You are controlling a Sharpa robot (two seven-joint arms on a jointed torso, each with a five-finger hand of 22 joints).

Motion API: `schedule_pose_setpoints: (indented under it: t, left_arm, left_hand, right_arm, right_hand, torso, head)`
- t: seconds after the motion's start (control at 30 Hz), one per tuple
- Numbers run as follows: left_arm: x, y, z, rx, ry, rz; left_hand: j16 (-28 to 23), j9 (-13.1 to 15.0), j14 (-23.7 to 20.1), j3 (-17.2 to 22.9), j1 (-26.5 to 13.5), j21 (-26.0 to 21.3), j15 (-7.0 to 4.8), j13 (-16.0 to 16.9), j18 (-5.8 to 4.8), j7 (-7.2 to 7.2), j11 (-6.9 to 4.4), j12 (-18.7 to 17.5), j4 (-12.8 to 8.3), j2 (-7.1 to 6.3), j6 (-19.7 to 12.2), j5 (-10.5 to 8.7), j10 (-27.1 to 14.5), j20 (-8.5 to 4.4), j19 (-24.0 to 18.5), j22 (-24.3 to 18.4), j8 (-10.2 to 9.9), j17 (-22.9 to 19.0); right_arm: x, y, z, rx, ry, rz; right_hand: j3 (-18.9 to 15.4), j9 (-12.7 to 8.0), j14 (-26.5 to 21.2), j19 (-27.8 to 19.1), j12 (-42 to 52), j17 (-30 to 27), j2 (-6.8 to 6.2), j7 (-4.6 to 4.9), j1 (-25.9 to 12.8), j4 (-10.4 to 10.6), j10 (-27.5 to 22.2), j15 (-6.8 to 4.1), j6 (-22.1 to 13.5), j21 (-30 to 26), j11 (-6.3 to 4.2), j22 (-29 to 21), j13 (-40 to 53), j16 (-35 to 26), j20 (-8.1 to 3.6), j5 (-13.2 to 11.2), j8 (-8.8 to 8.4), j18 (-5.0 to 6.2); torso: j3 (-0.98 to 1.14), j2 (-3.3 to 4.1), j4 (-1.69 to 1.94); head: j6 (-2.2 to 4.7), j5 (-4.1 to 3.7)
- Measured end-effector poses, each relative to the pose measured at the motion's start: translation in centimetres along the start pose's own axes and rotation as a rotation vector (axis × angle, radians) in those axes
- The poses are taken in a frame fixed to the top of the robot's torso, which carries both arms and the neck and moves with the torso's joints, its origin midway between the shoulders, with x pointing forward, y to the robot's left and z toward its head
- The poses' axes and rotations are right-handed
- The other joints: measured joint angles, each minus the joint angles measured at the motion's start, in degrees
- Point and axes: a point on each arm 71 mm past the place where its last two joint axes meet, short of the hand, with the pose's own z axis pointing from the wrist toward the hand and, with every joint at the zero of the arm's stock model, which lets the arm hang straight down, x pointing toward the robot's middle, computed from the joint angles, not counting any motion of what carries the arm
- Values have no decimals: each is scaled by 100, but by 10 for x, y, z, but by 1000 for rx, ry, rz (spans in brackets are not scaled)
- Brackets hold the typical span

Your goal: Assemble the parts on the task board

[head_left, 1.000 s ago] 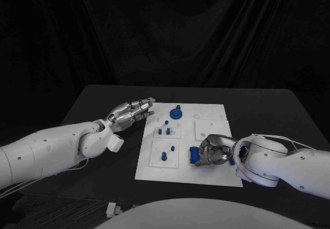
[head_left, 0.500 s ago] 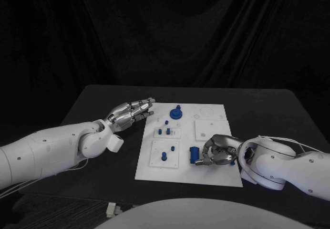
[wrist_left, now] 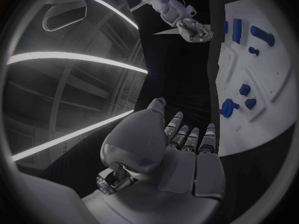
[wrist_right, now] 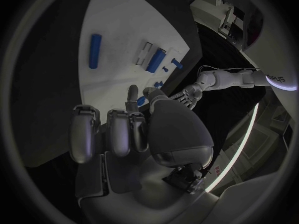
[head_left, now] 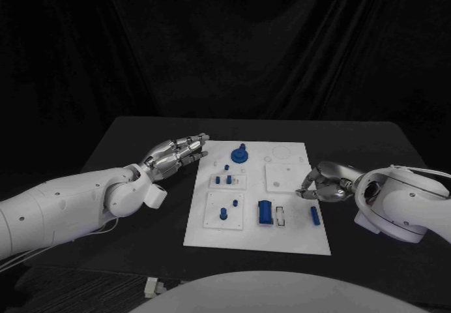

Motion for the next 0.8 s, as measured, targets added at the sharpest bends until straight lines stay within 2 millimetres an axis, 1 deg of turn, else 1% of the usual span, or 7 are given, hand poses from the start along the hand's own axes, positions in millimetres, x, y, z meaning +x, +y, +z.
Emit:
schedule_pose_setpoints:
  t: [0.07,0.1,0.2,0.37,0.63,0.73,0.8]
  left_arm:
    - [0,0,0,6,-1,1]
    - [0,0,0,8,-2,1]
    - [0,-1,0,15,-3,2]
    - [0,-1,0,21,-6,4]
    - [-1,-1,0,22,-7,5]
    - [-1,-1,1,22,-7,5]
    - [-1,-1,0,22,-7,5]
  left_hand:
    - [0,4,12,0,0,0,-29,5,0,1,0,0,0,0,25,0,0,0,0,0,9,-1]
    - [0,4,12,0,0,0,-29,5,0,-9,0,0,0,0,34,0,0,0,0,-1,9,-1]
    - [0,4,12,0,0,0,-29,5,1,-9,0,0,0,0,34,0,0,-21,-21,-8,9,-1]
    - [0,4,12,0,0,0,-29,4,1,-9,0,0,0,0,34,0,0,-21,-20,-8,9,-1]
    - [0,3,12,0,0,0,-28,4,1,-9,-1,0,1,0,34,24,0,-20,-20,-7,8,0]
    - [0,3,12,16,0,0,-28,4,1,-9,-1,0,-15,0,34,24,0,-20,-20,-7,8,0]
    - [0,3,12,16,0,0,-28,4,1,-9,-1,0,-15,0,34,24,0,-20,-20,-7,8,1]
  right_arm:
    - [0,-5,0,45,32,-24]
    - [1,-7,0,63,45,-37]
    - [3,-11,1,109,77,-80]
    - [4,-13,3,155,93,-143]
    - [5,-15,4,187,88,-198]
    - [7,-16,4,195,87,-209]
    - [9,-17,4,198,85,-216]
  right_hand:
    - [71,-114,0,12,0,0,-59,-3,-10,10,0,0,79,0,0,1,0,0,29,-778,-53,0]
    - [79,-146,0,12,0,0,-69,7,-20,18,0,0,89,0,0,2,0,0,30,-1085,-54,0]
    - [85,-205,15,12,0,0,-92,12,-43,24,0,15,143,0,0,5,0,0,30,-1590,-54,0]
    - [85,-248,15,12,0,0,-92,-6,-43,24,0,15,161,0,0,4,0,0,30,-1818,-81,0]
    - [85,-295,15,12,0,0,-114,15,-65,24,0,15,219,0,0,4,0,0,29,-1968,-81,0]
    - [84,-298,15,12,0,0,-144,-22,-95,24,0,15,277,0,0,4,0,0,29,-2072,-81,0]
    - [82,-166,15,12,0,0,-144,-48,-95,21,0,15,349,0,0,3,0,0,30,-2174,48,0]
  torso:
    - [2,4,-3]
    - [4,7,-4]
    - [10,11,-9]
    - [15,10,-8]
    - [14,9,-8]
    - [13,9,-8]
    - [13,9,-8]
  head:
    - [0,2]
    - [0,4]
    - [0,-4]
    - [0,-35]
    - [0,-35]
    - [0,-36]
    - [0,-30]
